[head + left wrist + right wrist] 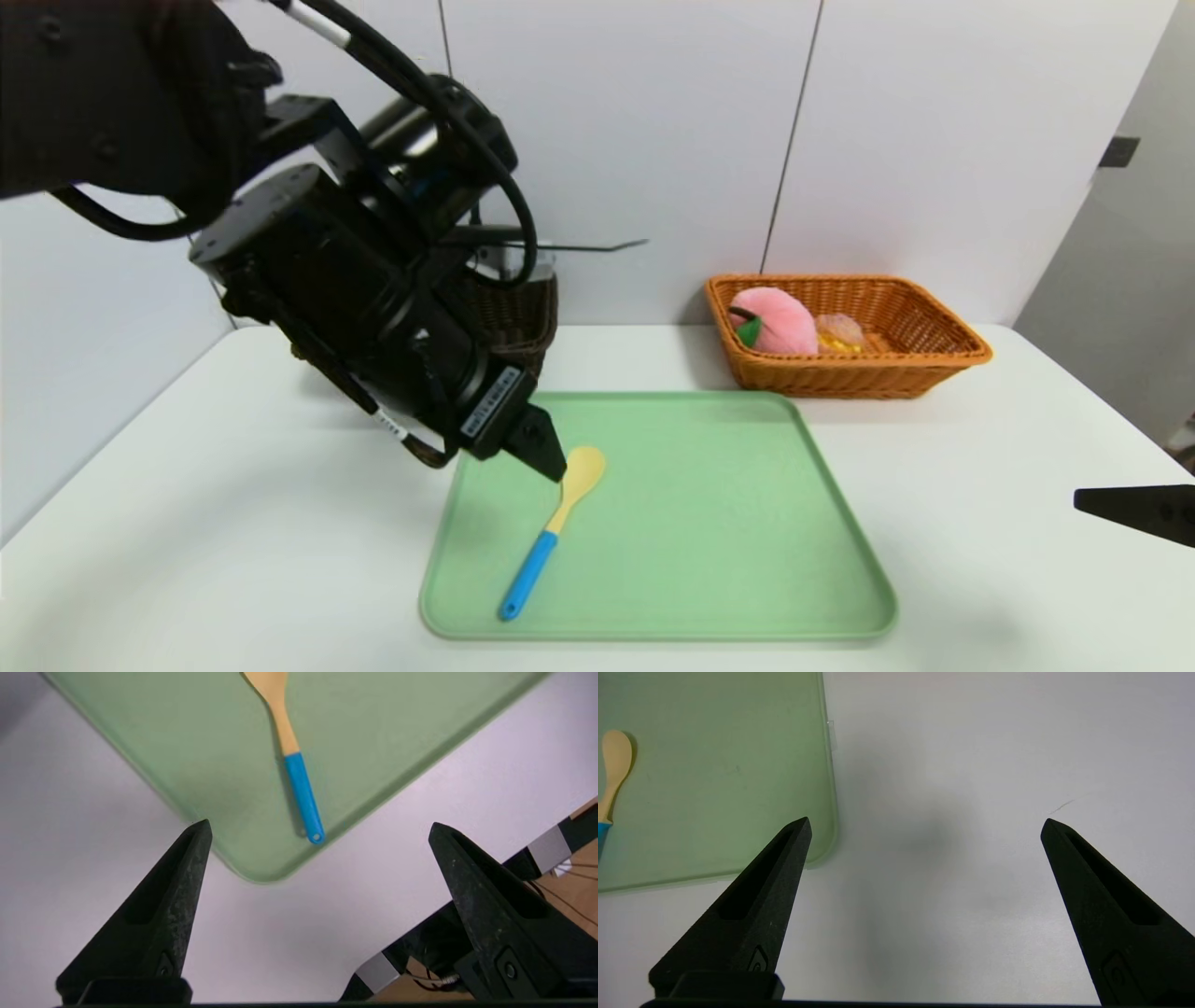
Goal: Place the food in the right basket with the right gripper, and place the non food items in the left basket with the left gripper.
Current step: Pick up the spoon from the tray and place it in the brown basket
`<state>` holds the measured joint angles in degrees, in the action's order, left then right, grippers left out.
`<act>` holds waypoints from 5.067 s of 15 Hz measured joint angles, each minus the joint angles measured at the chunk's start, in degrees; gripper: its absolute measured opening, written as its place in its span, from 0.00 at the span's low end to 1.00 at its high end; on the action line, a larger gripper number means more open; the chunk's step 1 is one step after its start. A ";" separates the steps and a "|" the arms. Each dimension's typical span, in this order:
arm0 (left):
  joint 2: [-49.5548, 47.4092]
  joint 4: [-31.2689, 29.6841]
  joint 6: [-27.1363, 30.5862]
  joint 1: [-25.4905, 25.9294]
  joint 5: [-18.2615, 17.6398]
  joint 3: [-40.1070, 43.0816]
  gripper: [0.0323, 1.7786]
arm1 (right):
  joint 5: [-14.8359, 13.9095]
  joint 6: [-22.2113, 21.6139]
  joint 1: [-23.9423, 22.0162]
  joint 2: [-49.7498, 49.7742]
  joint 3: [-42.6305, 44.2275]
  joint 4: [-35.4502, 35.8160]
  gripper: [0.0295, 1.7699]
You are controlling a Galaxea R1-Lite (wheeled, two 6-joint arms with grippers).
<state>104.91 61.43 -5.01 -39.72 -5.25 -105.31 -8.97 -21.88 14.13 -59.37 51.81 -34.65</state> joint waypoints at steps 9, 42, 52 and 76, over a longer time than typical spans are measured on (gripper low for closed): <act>11.70 -3.52 -2.58 -1.95 -0.55 0.90 0.94 | 0.11 0.11 0.00 -0.24 -0.07 0.26 0.96; 19.57 0.63 -7.25 -2.04 -0.12 -3.01 0.95 | 4.62 16.40 0.17 -4.05 -7.58 20.07 0.96; 21.52 0.72 -6.56 -2.07 1.49 -3.80 0.95 | 5.23 16.41 0.17 -4.44 -7.61 20.15 0.96; 23.34 1.02 -7.25 -2.12 4.68 -5.41 0.05 | 5.50 16.43 0.41 -3.33 -8.33 20.09 0.96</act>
<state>128.26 62.45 -12.26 -41.84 -0.57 -110.73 -3.47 -5.45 14.54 -62.70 43.48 -14.56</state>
